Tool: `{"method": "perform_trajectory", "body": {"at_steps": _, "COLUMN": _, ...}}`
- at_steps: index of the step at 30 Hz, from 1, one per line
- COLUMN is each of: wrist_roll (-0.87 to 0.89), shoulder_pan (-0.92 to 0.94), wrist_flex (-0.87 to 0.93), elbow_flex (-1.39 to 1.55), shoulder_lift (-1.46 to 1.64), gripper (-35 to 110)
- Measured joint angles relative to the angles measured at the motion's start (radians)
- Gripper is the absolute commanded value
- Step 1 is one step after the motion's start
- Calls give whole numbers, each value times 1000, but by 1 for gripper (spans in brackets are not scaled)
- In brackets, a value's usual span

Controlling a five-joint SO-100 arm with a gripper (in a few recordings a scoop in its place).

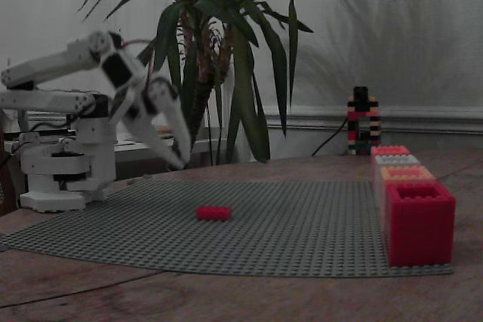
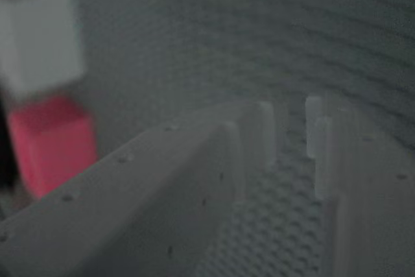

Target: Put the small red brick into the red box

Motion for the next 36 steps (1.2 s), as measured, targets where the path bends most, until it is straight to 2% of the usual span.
{"method": "perform_trajectory", "body": {"at_steps": 3, "wrist_roll": -130, "shoulder_pan": 0, "wrist_flex": -8, "elbow_flex": -109, "shoulder_lift": -86, "gripper": 1}}
{"method": "perform_trajectory", "body": {"at_steps": 13, "wrist_roll": -534, "shoulder_pan": 38, "wrist_flex": 8, "elbow_flex": -322, "shoulder_lift": -279, "gripper": 18}}
{"method": "perform_trajectory", "body": {"at_steps": 22, "wrist_roll": -851, "shoulder_pan": 150, "wrist_flex": -58, "elbow_flex": -336, "shoulder_lift": -629, "gripper": 24}}
{"method": "perform_trajectory", "body": {"at_steps": 30, "wrist_roll": -971, "shoulder_pan": 187, "wrist_flex": -189, "elbow_flex": -337, "shoulder_lift": -890, "gripper": 28}}
{"method": "perform_trajectory", "body": {"at_steps": 36, "wrist_roll": -1042, "shoulder_pan": 206, "wrist_flex": -207, "elbow_flex": -417, "shoulder_lift": -1022, "gripper": 28}}
